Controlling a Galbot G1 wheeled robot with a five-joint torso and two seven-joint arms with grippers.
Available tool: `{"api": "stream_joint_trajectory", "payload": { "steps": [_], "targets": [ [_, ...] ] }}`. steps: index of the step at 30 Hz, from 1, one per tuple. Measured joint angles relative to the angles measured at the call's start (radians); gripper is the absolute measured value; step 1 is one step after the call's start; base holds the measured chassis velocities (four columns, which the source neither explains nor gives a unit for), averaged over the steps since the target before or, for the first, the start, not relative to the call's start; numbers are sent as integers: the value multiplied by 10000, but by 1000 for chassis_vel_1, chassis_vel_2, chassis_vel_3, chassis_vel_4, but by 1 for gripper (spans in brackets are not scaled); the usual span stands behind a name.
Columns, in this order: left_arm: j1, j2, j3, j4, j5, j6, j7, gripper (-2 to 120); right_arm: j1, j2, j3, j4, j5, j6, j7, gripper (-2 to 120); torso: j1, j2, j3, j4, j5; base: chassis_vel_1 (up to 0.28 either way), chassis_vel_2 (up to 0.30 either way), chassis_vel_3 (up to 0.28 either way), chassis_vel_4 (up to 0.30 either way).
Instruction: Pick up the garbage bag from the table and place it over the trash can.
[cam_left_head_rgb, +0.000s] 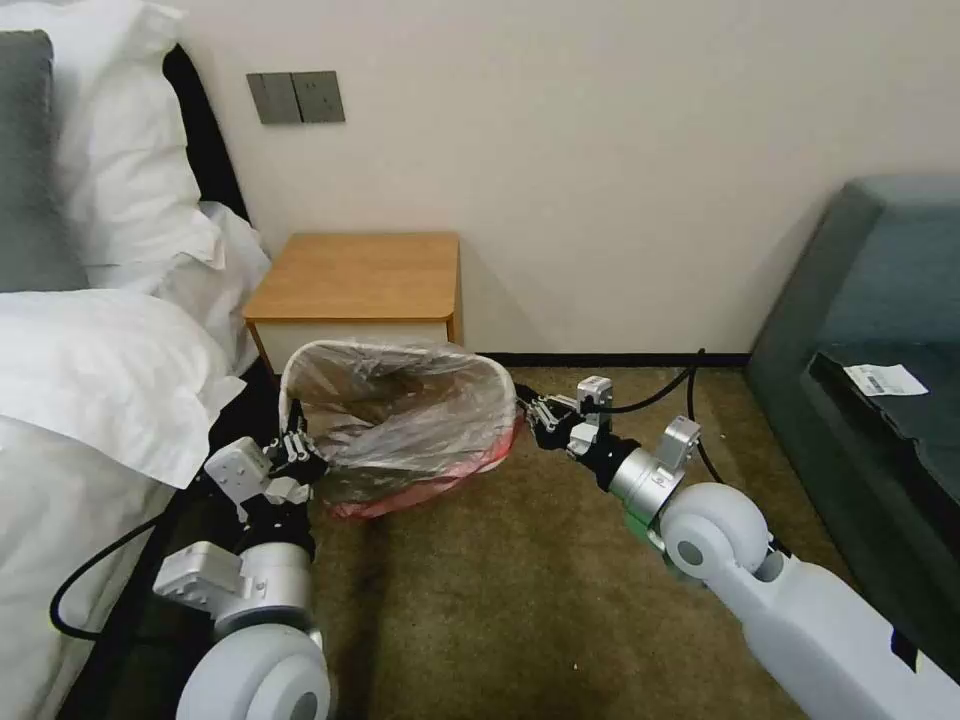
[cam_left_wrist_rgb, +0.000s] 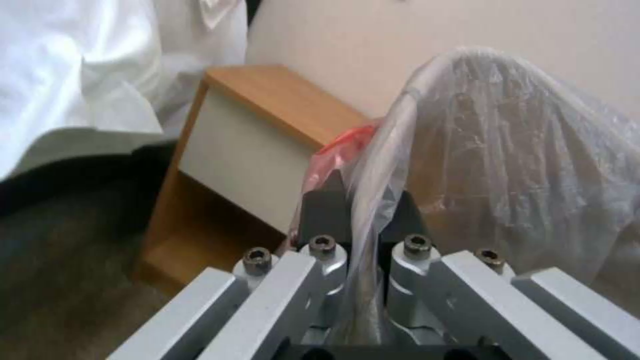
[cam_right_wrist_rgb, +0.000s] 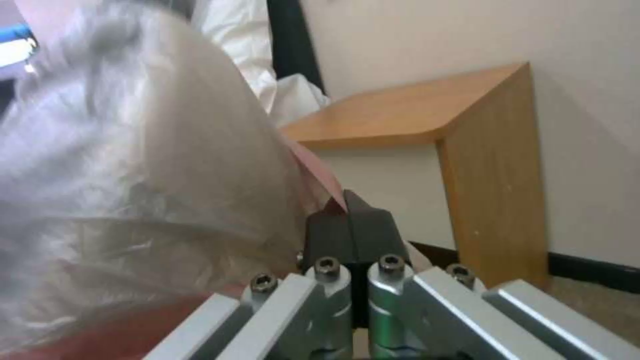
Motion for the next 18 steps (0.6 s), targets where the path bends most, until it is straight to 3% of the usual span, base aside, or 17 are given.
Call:
{"api": "stream_joint_trajectory", "payload": {
  "steps": [4,9,18],
  "targets": [
    [-102,-105,-9,-281,-889,440,-451,3,-75,74,-46,-369,-1079,255,-386,0,0,0,0,1,1,0,0,0,0],
    [-127,-145,-8,-307,-1004,499,-551,3,-135,88,-81,-488,-1484,261,-336,0,0,0,0,1,0,0,0,0,0],
    [-149,-164,59,-376,-1033,521,-538,3,-106,-48,-376,-670,-3943,-187,775,0,0,0,0,1,-1,0,0,0,0]
  ]
}}
